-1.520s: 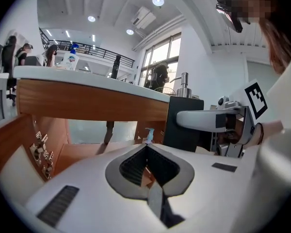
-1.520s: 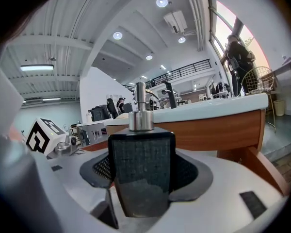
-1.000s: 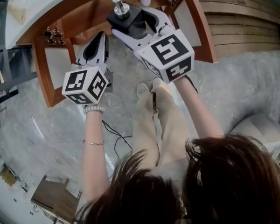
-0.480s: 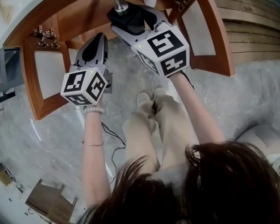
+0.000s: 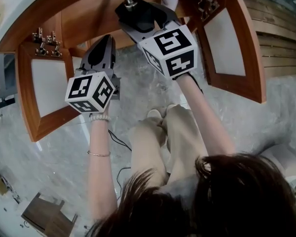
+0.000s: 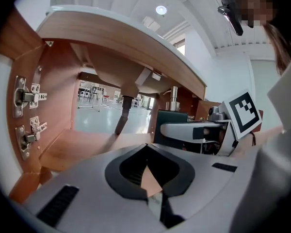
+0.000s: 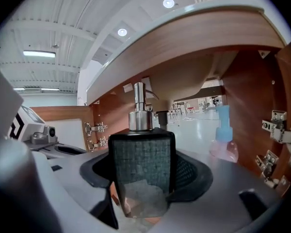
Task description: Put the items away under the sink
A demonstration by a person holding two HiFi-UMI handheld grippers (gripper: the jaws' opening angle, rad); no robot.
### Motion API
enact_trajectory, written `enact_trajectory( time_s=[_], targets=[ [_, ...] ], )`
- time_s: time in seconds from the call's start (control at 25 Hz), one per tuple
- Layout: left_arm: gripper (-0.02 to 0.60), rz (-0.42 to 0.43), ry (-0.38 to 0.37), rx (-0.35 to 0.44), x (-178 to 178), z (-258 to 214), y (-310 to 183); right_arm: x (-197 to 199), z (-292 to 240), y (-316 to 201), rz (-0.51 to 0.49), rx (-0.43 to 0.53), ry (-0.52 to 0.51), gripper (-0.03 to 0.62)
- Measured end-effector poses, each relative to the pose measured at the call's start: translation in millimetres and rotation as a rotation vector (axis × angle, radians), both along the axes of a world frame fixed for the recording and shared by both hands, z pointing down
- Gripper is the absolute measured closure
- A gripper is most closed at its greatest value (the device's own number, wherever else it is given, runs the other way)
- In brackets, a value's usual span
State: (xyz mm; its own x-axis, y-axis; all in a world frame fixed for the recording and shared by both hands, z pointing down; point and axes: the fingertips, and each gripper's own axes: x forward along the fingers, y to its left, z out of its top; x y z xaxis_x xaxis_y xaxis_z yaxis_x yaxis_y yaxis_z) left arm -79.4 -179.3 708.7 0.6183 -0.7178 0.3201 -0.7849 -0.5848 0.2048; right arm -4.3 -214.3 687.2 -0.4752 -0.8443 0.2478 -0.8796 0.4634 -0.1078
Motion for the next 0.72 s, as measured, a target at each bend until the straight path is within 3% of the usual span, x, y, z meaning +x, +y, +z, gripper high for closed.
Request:
enact_trajectory(
  time_s=[0.72],
  targets=[
    [0.581,-0.001,0.014,0.085,8,21,-66,-3,24,-66,0.035,0.105,0.003,0.272]
  ],
)
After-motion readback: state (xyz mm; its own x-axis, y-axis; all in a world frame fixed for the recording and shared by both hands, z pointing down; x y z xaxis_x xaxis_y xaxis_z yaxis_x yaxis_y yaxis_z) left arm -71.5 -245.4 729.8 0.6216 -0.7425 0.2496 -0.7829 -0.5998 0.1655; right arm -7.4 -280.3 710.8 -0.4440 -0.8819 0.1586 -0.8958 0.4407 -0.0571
